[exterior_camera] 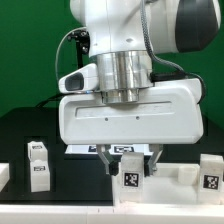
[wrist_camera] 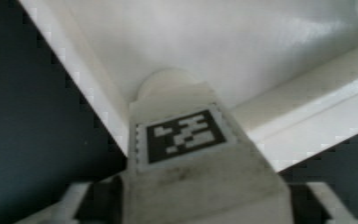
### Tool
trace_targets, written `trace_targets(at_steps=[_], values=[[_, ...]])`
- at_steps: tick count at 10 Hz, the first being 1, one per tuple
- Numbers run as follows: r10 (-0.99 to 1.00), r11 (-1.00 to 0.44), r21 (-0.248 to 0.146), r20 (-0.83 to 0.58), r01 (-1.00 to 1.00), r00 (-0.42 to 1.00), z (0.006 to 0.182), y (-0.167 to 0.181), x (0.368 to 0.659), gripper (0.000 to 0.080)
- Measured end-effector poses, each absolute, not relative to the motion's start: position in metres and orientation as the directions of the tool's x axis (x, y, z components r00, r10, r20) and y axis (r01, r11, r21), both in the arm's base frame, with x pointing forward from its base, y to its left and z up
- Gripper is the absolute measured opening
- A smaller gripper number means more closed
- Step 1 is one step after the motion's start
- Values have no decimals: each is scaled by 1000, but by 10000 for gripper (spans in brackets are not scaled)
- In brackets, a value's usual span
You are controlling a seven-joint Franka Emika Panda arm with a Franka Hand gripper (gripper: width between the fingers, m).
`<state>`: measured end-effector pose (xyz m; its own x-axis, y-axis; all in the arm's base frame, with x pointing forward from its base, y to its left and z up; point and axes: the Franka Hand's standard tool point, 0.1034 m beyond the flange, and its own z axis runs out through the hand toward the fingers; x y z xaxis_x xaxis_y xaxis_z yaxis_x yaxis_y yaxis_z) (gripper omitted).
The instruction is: Assemble square table
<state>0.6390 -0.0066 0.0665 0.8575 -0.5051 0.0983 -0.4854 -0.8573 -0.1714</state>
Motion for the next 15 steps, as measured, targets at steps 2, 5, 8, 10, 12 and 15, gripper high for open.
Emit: trace_targets(at_steps=[2,5,8,10,12,15], values=[[-629,-771,-182,72,-610,774,66,-9,639,287],[-894,-441,-172,-2,-881,448,66,-9,636,287],[-988,72,-168,-144,-983,-48,65,-12,633,287],[-974,175,-153,-173,-973,-148,64,-11,632,334],[-989,63,-166,-143,-984,-40,64,-12,632,468],[-890,-441,-199,-26,-875,455,68,-6,633,636]])
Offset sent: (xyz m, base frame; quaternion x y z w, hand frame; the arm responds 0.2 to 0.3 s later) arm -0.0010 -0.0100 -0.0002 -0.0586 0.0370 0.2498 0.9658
